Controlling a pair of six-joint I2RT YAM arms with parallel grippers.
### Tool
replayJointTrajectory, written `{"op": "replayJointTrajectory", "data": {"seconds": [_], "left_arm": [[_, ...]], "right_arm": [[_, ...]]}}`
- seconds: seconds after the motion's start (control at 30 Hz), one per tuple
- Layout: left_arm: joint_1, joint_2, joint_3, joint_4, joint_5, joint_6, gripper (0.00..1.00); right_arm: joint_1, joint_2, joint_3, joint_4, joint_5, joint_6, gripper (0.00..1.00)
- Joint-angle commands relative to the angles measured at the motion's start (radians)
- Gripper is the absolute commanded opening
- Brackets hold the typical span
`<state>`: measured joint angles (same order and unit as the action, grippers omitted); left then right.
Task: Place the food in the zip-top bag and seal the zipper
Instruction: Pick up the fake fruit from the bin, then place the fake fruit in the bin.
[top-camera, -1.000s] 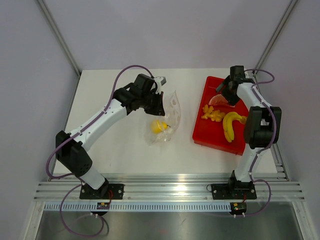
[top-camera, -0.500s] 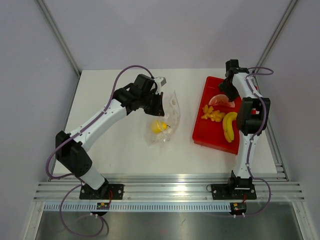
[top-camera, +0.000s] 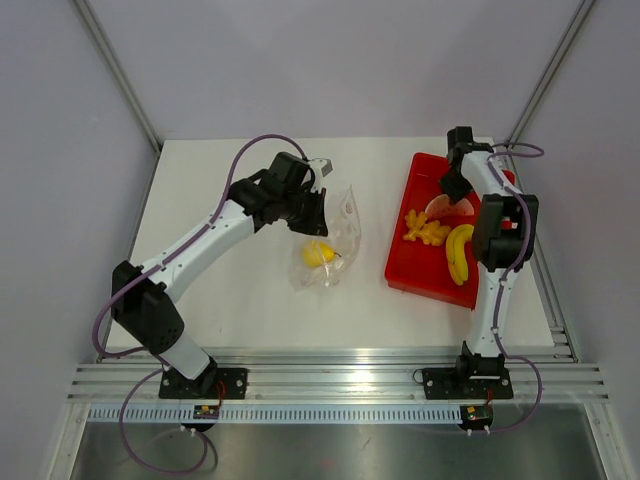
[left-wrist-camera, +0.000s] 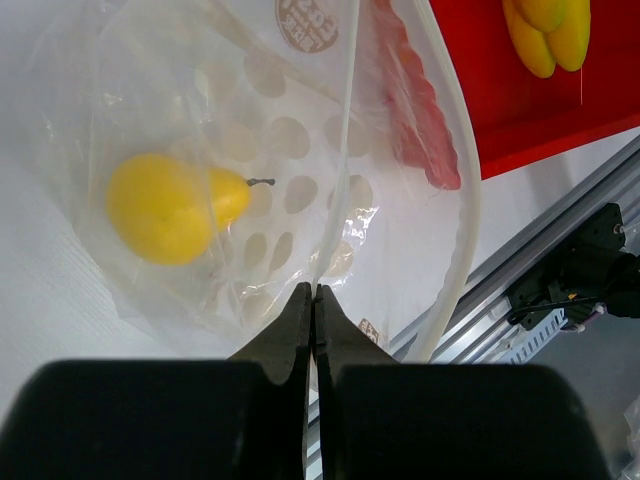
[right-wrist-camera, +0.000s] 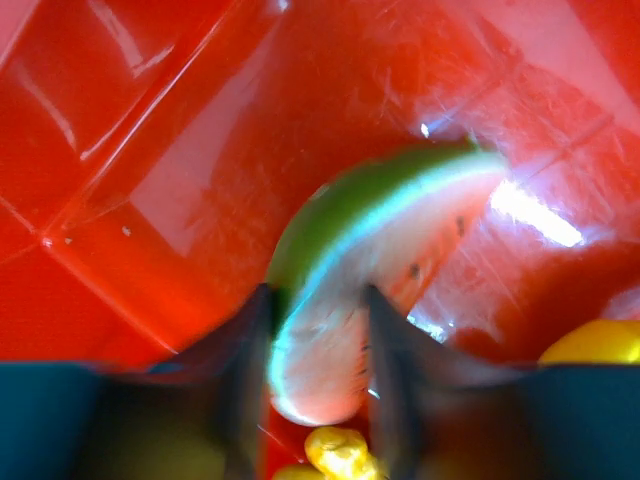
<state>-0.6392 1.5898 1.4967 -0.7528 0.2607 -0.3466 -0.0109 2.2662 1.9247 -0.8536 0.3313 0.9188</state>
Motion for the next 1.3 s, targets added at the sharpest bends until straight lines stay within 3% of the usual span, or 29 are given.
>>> {"op": "replayJointTrajectory", "data": {"seconds": [0.0,0.17,0.43,0.8,0.93,1.27], "left_arm": [[0.004,-0.045,0.0,0.041,-0.003,0.011,0.0],[0.003,-0.05,-0.006,0.044,-0.001,0.006,0.0],[0.003,-0.07,-0.019,0.044,-0.011,0.001,0.0],[0.003,-0.113,-0.056,0.055,-0.017,-0.022,0.0],[0.006,-0.114,-0.05,0.052,-0.031,-0.015,0.0],[0.006,-0.102,-0.027,0.066,-0.023,-0.034,0.0]], "right_arm": [[0.006,-0.077,-0.067,0.057,-0.001,0.022,0.34],[0.005,-0.146,-0.115,0.11,-0.018,0.014,0.0],[0.005,-0.247,-0.159,0.155,-0.067,-0.037,0.0],[0.006,-0.552,-0.446,0.353,-0.254,-0.247,0.0],[0.006,-0.64,-0.518,0.352,-0.322,-0.314,0.0],[0.006,-0.833,-0.713,0.292,-0.692,-0.562,0.0]]}}
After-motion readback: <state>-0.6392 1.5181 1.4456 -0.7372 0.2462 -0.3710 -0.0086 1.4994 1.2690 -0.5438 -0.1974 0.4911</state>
